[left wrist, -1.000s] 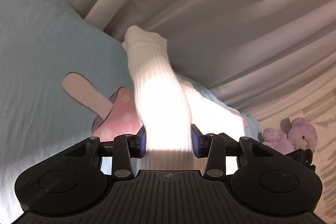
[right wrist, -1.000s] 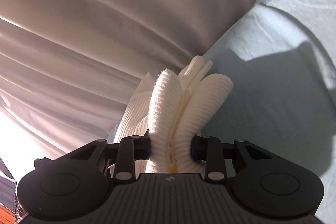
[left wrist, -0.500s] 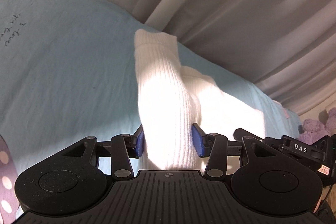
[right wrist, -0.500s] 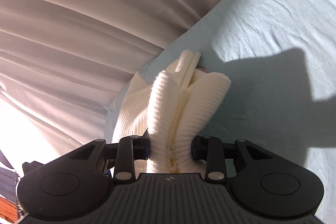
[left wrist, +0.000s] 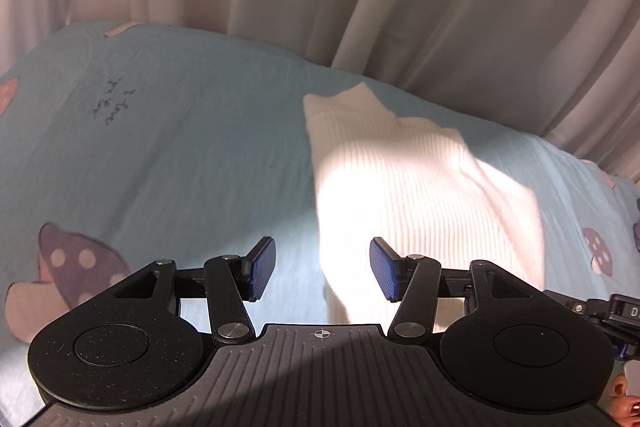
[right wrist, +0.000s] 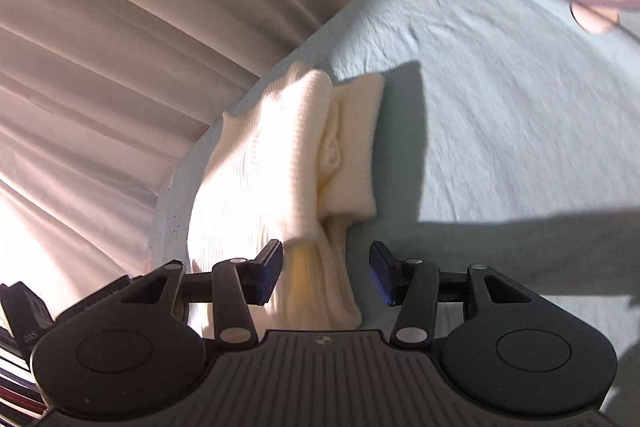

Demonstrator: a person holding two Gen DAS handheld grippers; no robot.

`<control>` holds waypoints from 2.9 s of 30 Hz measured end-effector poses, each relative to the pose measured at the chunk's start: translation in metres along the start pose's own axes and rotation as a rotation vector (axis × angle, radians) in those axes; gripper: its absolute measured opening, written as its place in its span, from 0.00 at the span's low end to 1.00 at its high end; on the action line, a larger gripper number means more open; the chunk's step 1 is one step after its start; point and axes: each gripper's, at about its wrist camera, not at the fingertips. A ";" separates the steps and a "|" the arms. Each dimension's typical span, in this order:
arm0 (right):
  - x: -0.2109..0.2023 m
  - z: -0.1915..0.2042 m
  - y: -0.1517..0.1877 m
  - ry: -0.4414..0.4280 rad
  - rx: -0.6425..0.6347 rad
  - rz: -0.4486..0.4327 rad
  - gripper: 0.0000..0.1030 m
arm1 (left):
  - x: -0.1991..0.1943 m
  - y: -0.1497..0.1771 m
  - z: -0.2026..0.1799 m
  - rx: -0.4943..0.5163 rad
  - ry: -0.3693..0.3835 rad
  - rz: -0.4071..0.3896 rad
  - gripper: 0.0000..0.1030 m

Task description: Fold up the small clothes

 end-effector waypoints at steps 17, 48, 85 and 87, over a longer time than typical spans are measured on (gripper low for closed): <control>0.002 0.009 0.028 -0.085 0.018 0.068 0.42 | -0.007 0.076 -0.010 0.099 -0.014 0.100 0.58; 0.010 0.032 0.039 0.109 -0.126 -0.051 0.05 | -0.003 0.067 -0.004 0.079 -0.020 0.122 0.62; -0.024 0.073 0.009 0.289 -0.399 -0.356 0.13 | 0.018 0.002 -0.027 0.116 -0.099 -0.076 0.70; -0.014 0.089 0.013 0.224 -0.465 -0.340 0.13 | 0.022 0.006 -0.032 0.116 -0.077 -0.052 0.70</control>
Point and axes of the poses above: each gripper's, at about its wrist camera, not at the fingertips, and x roughly the way its jaws point, z to its left, y to its underside, and after that the axes turned 4 degrees about y, right-handed
